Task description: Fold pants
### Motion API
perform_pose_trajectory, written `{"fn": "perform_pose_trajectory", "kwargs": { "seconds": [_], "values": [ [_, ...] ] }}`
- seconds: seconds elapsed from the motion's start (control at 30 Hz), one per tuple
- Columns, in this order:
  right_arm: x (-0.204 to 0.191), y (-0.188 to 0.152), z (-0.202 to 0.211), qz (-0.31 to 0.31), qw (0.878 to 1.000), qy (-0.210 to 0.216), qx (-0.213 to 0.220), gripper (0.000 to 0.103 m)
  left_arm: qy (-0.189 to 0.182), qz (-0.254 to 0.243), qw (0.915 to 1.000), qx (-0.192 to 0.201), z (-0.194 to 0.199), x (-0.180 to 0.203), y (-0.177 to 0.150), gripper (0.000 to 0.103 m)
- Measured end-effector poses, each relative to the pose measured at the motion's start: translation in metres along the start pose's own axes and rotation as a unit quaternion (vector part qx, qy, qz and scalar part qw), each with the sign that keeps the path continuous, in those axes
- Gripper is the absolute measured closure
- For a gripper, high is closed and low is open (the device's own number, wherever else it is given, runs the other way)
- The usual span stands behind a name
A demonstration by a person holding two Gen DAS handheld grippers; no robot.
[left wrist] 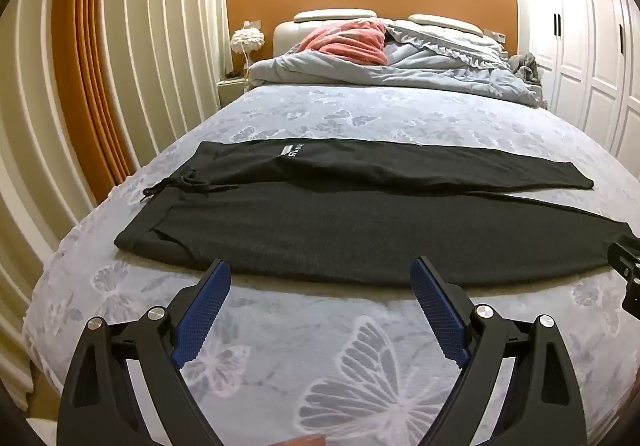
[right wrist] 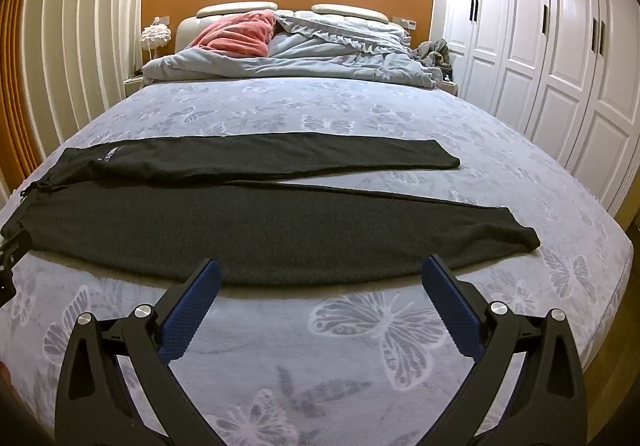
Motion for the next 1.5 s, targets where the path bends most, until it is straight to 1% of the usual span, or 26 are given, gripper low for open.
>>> {"fn": "perform_pose_trajectory", "kwargs": {
  "seconds": [0.13,0.17,0.37,0.43,0.63,0.83,1.5],
  "values": [
    [0.0001,-0.0006,-0.0003,0.001,1.0,0.0,-0.001,0.005,-0.003,0.002,1.0,0.0,-0.0001,-0.0006,0.0004,0.014],
    [-0.0001,-0.0007,-0.0003,0.002,1.0,0.0,-0.001,0.005,0.002,-0.005,1.0,0.002,0.0002,0.0009,0.0004,0.014],
    [0.0012,-0.001,-0.0002,-0.002,1.0,0.002,-0.001,0.005,0.002,-0.004,1.0,0.001,-0.0008,0.0025,0.0001,0.014],
    [0.0003,-0.0007,0.0001,-0.001,1.0,0.001,0.001,0.005,-0.005,-0.006,1.0,0.0,-0.0002,0.0026,0.0002,0.014],
    [-0.0011,-0.0002,0.0,-0.001,1.0,0.001,0.0,0.005,-0.008,-0.008,0.9999,0.002,0.006,0.0072,0.0029,0.014],
    [-0.0006,-0.0001,0.0004,-0.002,1.0,0.001,0.0,0.005,-0.007,-0.004,0.9999,-0.007,-0.0009,0.0057,-0.0016,0.014],
    [-0.001,0.0002,0.001,-0.002,1.0,0.001,0.0,0.005,-0.008,-0.003,0.9999,-0.009,-0.0023,0.0034,-0.001,0.014]
  ]
}}
Point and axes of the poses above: each gripper's, at about its wrist camera, not at the fingertips, and z roughly against the way its jaws point, x to its right, y to its top, the point moved 8 cm from there along -z, roughly the way its jaws point, and after that the axes turned 8 degrees about -x, right-handed, at the moved point
